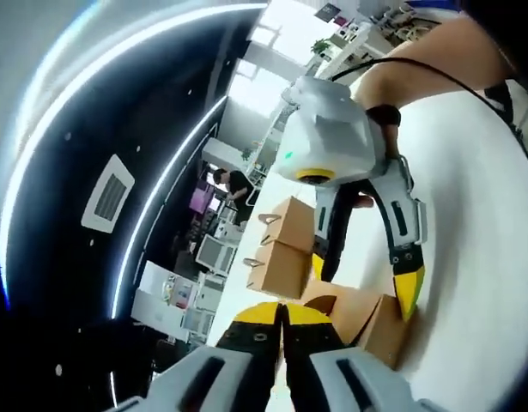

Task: Pick up one paper box from the group, open the paper box, and remove the item inside

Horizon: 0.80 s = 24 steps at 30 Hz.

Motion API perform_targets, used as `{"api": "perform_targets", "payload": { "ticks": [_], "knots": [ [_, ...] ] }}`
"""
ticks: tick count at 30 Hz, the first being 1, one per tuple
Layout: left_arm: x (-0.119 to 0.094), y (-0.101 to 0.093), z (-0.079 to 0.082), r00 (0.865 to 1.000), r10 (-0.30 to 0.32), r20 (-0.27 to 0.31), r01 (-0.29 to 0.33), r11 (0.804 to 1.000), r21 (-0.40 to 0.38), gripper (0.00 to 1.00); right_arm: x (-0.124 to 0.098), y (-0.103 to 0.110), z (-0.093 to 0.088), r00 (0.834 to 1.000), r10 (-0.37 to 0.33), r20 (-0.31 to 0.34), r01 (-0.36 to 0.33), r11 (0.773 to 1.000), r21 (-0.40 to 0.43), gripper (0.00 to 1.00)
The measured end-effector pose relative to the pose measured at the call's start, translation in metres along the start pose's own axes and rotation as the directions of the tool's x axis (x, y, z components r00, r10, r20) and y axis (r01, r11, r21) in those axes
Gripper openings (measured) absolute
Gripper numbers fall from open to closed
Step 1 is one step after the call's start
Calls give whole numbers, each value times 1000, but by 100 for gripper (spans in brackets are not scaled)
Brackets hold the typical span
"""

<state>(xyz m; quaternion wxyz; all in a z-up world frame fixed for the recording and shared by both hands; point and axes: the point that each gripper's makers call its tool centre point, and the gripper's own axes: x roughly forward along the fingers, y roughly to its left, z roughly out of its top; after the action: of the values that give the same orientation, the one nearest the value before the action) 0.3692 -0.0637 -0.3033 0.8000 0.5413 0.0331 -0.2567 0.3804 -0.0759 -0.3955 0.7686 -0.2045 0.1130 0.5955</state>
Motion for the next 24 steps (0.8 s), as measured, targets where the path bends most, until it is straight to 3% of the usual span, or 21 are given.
{"api": "perform_targets", "payload": {
  "ticks": [14, 16, 24],
  "knots": [
    [-19, 29, -32, 994, 107, -16, -108, 992, -68, 5, 1, -1, -1, 1000, 3, -19, -3, 1000, -6, 67],
    [-13, 23, -23, 993, 120, -23, -121, 989, -79, 5, 1, -2, -1, 1000, 4, -25, -4, 1000, -8, 67],
    [-14, 21, -30, 987, 152, -55, -158, 979, -126, 7, 4, 1, -1, 999, 9, -43, -10, 1000, -14, 67]
  ]
}}
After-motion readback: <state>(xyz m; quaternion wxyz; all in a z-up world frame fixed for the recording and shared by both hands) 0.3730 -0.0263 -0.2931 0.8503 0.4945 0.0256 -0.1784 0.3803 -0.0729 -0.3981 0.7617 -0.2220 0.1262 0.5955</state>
